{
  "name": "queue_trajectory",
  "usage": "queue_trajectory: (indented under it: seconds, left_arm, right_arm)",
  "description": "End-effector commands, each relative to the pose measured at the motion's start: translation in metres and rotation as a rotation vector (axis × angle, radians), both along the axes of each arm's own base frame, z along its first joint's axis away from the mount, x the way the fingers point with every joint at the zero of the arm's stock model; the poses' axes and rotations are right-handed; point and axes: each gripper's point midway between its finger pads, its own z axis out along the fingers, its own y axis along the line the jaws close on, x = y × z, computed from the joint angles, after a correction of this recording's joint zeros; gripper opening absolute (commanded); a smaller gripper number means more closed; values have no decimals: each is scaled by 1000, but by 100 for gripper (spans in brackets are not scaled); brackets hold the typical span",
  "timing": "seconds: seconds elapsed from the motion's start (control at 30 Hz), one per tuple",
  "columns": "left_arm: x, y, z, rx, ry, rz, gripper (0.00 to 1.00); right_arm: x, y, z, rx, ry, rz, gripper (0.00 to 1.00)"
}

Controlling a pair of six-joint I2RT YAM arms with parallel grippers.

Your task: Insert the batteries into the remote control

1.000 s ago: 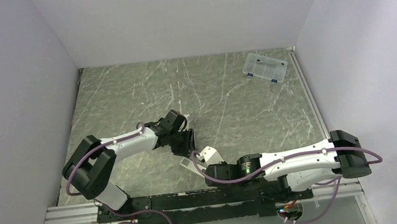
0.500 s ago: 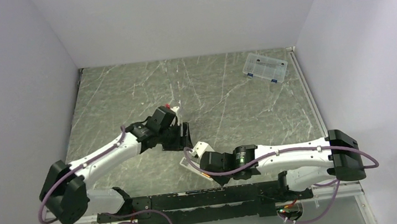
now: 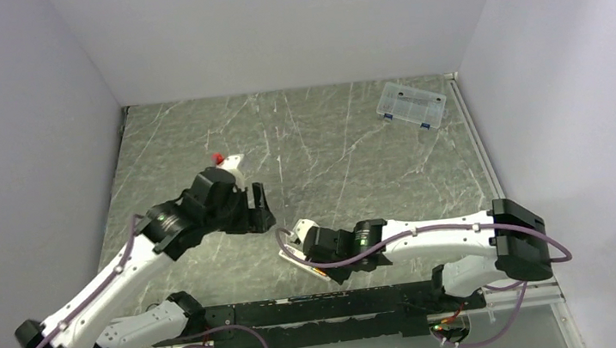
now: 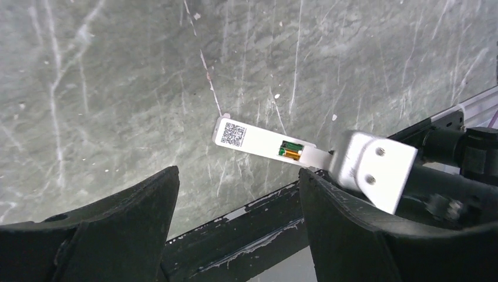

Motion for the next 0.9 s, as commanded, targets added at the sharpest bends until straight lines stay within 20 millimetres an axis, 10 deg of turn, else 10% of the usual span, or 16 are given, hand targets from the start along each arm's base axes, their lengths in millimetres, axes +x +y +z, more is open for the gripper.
queue_trajectory:
  seconds: [0.0, 0.87]
  left_arm:
    - [-5, 28, 35, 4, -121, 47, 81]
    - [-20, 53, 41, -38, -246, 52, 90]
  right_arm:
    - [6, 19, 10, 53, -7, 28, 2]
    - [16, 24, -7, -4, 25, 53, 4]
